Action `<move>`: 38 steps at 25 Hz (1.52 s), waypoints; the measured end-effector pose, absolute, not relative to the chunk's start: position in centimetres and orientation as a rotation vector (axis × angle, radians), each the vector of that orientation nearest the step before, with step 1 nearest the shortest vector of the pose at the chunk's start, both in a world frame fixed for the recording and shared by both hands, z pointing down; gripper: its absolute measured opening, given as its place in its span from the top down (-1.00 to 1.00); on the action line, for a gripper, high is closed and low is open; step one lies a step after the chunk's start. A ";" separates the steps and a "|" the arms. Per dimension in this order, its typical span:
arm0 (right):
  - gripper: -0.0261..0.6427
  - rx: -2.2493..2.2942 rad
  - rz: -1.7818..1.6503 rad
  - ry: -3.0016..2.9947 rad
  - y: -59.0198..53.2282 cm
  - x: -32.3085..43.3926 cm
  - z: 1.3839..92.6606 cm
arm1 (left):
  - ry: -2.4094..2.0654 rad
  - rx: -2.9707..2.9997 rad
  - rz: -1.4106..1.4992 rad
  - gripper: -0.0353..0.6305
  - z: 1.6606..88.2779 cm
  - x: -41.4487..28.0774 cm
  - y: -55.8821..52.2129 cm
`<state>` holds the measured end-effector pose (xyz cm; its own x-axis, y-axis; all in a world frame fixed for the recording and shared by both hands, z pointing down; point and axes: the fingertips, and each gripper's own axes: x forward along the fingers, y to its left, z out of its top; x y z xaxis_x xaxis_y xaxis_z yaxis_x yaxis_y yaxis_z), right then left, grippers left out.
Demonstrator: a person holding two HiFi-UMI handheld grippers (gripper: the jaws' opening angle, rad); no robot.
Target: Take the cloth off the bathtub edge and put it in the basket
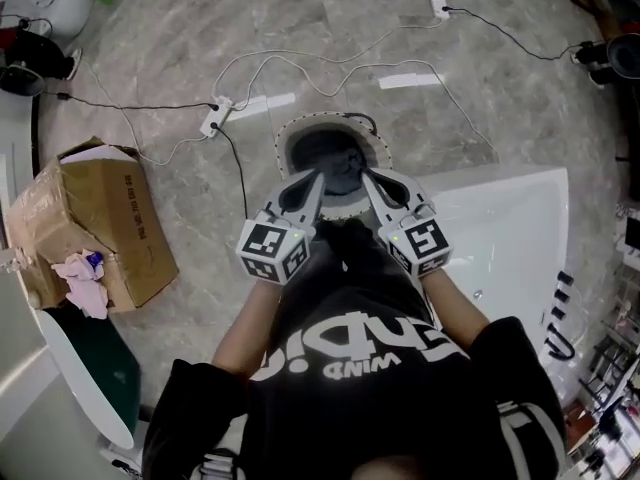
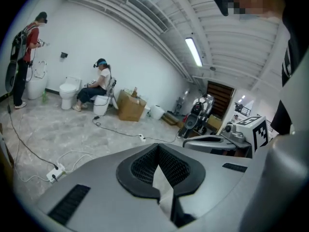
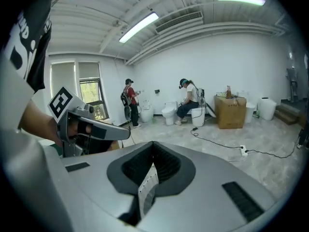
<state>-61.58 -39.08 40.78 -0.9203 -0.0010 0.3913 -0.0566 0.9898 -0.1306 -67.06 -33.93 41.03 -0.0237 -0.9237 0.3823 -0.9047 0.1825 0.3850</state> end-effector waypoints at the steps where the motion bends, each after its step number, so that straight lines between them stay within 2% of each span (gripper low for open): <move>1: 0.88 0.041 0.194 -2.744 -39.2 -61.4 39.6 | -1.920 1.730 -0.047 0.86 39.8 -66.7 -34.2; 10: 0.88 -0.025 0.240 -2.813 -39.1 -58.7 33.8 | -1.981 1.852 -0.070 0.86 32.3 -64.0 -34.8; 20: 0.88 -0.193 0.276 -2.909 -39.4 -57.9 29.4 | -2.033 1.949 -0.049 0.86 28.6 -63.7 -34.2; 38: 0.88 -0.219 0.251 -2.997 -39.7 -59.2 28.0 | -2.076 2.021 -0.011 0.86 27.7 -63.9 -33.9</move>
